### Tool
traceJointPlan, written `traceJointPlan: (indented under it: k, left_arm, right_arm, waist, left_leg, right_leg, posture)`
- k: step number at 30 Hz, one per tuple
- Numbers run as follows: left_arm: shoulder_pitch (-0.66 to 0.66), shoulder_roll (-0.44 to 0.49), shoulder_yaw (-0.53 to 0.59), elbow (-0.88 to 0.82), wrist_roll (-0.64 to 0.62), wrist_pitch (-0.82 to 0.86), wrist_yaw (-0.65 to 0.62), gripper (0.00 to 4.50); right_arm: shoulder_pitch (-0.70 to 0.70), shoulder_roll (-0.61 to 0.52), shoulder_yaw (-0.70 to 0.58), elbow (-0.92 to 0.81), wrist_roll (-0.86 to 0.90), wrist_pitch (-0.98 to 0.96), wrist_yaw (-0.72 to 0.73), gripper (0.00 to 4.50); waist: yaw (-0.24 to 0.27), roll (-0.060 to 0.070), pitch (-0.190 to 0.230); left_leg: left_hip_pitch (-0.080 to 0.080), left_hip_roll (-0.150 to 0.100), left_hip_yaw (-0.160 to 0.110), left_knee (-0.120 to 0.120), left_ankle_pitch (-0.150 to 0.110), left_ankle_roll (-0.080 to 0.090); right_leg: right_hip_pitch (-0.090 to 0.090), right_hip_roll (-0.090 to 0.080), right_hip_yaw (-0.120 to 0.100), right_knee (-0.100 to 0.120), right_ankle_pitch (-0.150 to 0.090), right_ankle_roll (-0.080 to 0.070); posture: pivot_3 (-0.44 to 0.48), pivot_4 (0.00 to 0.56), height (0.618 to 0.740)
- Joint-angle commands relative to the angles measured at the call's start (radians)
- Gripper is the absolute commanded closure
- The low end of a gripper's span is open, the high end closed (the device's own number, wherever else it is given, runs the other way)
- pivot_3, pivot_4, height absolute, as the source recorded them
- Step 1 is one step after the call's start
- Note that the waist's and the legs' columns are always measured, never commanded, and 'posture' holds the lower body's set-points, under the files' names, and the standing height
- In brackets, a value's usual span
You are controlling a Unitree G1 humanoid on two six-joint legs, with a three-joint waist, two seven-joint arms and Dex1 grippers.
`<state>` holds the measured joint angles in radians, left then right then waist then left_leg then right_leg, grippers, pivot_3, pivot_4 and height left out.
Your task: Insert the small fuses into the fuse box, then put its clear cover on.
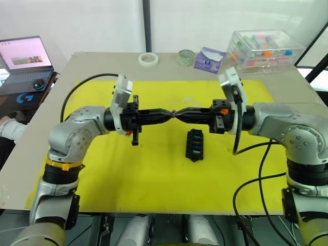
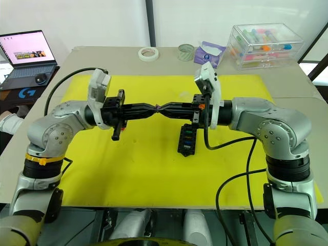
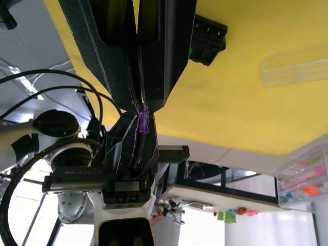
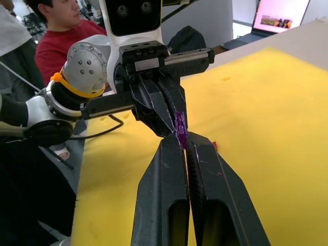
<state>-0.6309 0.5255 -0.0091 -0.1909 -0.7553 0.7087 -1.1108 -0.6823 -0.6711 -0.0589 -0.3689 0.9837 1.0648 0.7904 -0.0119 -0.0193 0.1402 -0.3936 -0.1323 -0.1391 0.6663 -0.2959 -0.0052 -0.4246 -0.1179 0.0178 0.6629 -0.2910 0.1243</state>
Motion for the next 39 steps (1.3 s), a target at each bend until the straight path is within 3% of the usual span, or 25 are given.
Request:
traceJointPlan:
  k: [1, 3, 9, 13, 19, 23, 27, 34, 39]
  left_arm:
    - [-0.003, 0.029, -0.002, -0.027, -0.015, 0.021, -0.013, 4.04]
    - [0.006, 0.042, 0.001, -0.046, -0.028, 0.038, -0.013, 3.50]
    - [0.039, 0.079, 0.015, -0.094, -0.045, 0.064, -0.001, 1.31]
    - [0.078, 0.086, -0.006, -0.118, 0.018, 0.004, 0.012, 0.03]
    - [0.170, 0.018, -0.070, -0.063, 0.197, -0.280, -0.002, 0.03]
    - [0.193, -0.003, -0.150, 0.000, 0.321, -0.424, -0.017, 0.03]
    - [0.196, -0.024, -0.177, 0.063, 0.343, -0.502, -0.061, 0.03]
    - [0.173, -0.163, -0.215, 0.195, 0.398, -0.585, -0.009, 0.03]
    - [0.144, -0.205, -0.235, 0.269, 0.439, -0.634, -0.010, 0.03]
  right_arm:
    - [-0.024, -0.023, -0.027, -0.006, 0.016, -0.008, 0.020, 4.50]
    - [-0.019, -0.039, -0.024, -0.006, 0.006, -0.013, 0.035, 4.50]
    - [-0.012, -0.078, -0.024, 0.003, -0.010, -0.025, 0.062, 4.50]
    - [0.013, -0.129, -0.013, 0.006, -0.071, -0.058, 0.097, 4.50]
    - [0.123, -0.282, 0.067, 0.009, -0.293, -0.251, 0.218, 4.50]
    - [0.145, -0.301, 0.084, 0.025, -0.365, -0.317, 0.235, 4.50]
    - [0.146, -0.303, 0.102, 0.043, -0.428, -0.358, 0.245, 4.50]
    - [0.115, -0.321, 0.182, 0.112, -0.568, -0.440, 0.293, 4.50]
    - [0.082, -0.312, 0.220, 0.156, -0.627, -0.466, 0.329, 4.50]
  waist:
    - [0.000, 0.000, 0.000]
    - [0.001, 0.000, 0.000]
    - [0.000, 0.000, 0.000]
    - [0.002, 0.000, 0.000]
    - [0.006, 0.000, 0.000]
    - [0.003, 0.000, 0.000]
    - [0.004, 0.000, 0.000]
    - [0.014, 0.000, 0.000]
    - [0.019, 0.000, 0.000]
  left_leg:
    - [0.000, 0.000, 0.000, 0.000, 0.000, 0.000]
    - [0.000, 0.000, 0.000, 0.000, 0.000, 0.000]
    - [0.000, 0.000, 0.000, 0.000, 0.000, 0.000]
    - [0.000, 0.000, 0.000, 0.000, 0.000, 0.000]
    - [0.000, 0.000, 0.000, 0.000, 0.000, 0.000]
    - [0.000, 0.000, 0.001, -0.001, 0.000, 0.000]
    - [0.000, 0.000, 0.001, -0.001, 0.000, 0.000]
    - [0.000, 0.000, 0.001, 0.000, 0.000, 0.000]
    - [0.000, 0.000, 0.001, 0.000, 0.000, 0.000]
  right_leg:
    - [0.000, 0.000, 0.000, 0.000, 0.000, 0.000]
    - [0.000, 0.000, 0.000, 0.000, 0.000, 0.000]
    - [0.000, 0.000, 0.000, 0.000, 0.000, 0.000]
    - [0.000, 0.000, 0.000, 0.000, 0.000, 0.000]
    - [0.001, 0.000, 0.000, -0.001, 0.000, 0.000]
    - [0.000, 0.000, 0.000, -0.001, 0.000, 0.000]
    - [0.000, 0.000, 0.000, -0.002, 0.000, 0.000]
    - [0.001, 0.000, 0.000, -0.002, 0.000, 0.000]
    - [0.001, 0.000, 0.000, -0.001, 0.000, 0.000]
  posture:
    - [0.000, 0.150, 0.740]
    - [0.000, 0.150, 0.740]
    - [0.000, 0.150, 0.740]
    - [0.000, 0.150, 0.740]
    - [0.000, 0.150, 0.740]
    - [0.000, 0.150, 0.740]
    - [0.000, 0.150, 0.740]
    - [0.000, 0.150, 0.740]
    - [0.000, 0.150, 0.740]
